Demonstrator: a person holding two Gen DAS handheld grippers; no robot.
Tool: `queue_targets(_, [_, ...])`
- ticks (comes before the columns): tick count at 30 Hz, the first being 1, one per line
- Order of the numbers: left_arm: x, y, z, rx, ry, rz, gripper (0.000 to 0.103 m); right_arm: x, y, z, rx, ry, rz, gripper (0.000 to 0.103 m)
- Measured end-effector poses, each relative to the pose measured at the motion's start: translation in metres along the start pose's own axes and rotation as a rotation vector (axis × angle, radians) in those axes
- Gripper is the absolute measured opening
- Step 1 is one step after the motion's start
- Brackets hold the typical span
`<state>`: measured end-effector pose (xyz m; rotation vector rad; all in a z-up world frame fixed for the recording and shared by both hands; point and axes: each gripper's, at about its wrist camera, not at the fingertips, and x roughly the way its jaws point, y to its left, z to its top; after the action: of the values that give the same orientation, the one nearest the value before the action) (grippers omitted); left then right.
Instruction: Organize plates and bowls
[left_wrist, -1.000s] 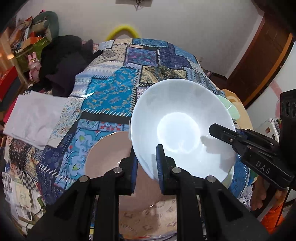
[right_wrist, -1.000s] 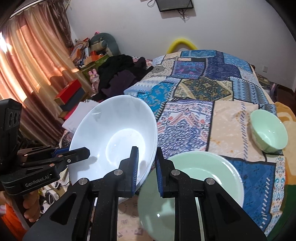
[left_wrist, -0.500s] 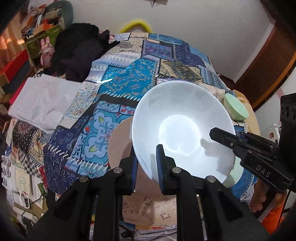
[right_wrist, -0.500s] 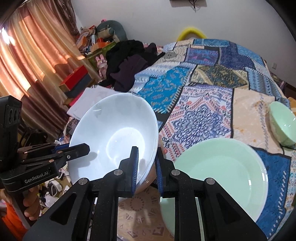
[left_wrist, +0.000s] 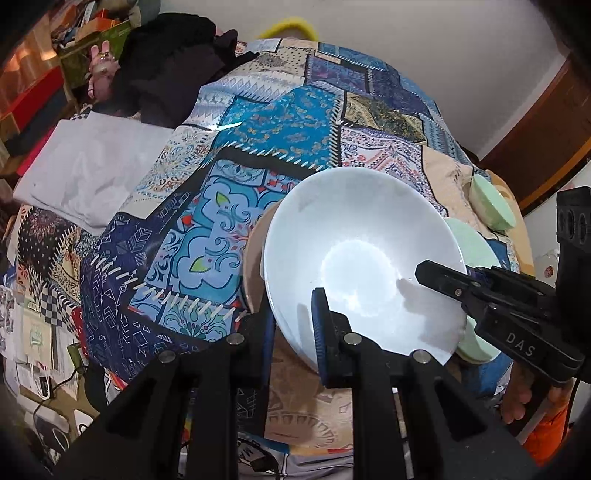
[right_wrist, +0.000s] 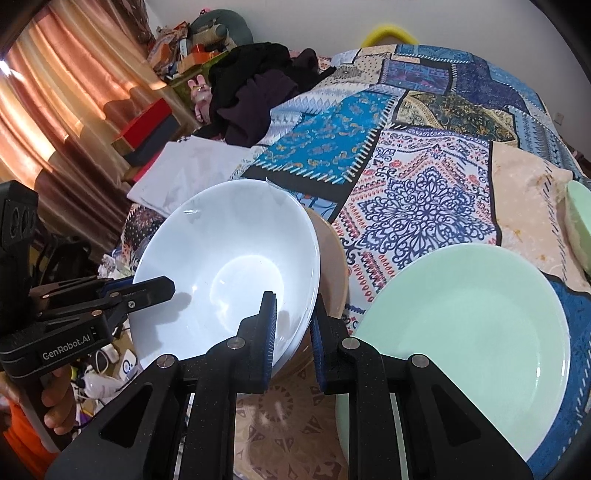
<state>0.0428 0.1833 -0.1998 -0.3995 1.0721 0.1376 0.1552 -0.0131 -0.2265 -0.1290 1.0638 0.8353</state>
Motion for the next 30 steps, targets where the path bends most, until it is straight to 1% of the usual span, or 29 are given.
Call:
queue_targets(6, [0.007, 0.005, 0.0, -0.001, 0.013, 0.002, 0.018, 0.006, -0.001, -0.002, 0.001, 0.019, -0.003, 0.016])
queue_targets(15, [0.018, 0.005, 0.005, 0.0, 0.027, 0.012, 0.017, 0.004, -0.006, 0.001, 0.019, 0.012, 0.003, 0.019])
queue_targets(21, [0.026, 0.003, 0.006, 0.008, 0.04, 0.011, 0.017, 0.001, -0.011, 0.001, 0.035, 0.009, 0.024, 0.02])
queue_targets(28, [0.029, -0.002, 0.007, 0.046, 0.035, 0.053, 0.017, -0.002, -0.014, 0.002, 0.04, 0.003, 0.029, 0.021])
queue_targets(30, [0.029, -0.003, 0.007, 0.051, 0.036, 0.061, 0.017, -0.007, -0.015, 0.001, 0.034, -0.012, 0.007, 0.024])
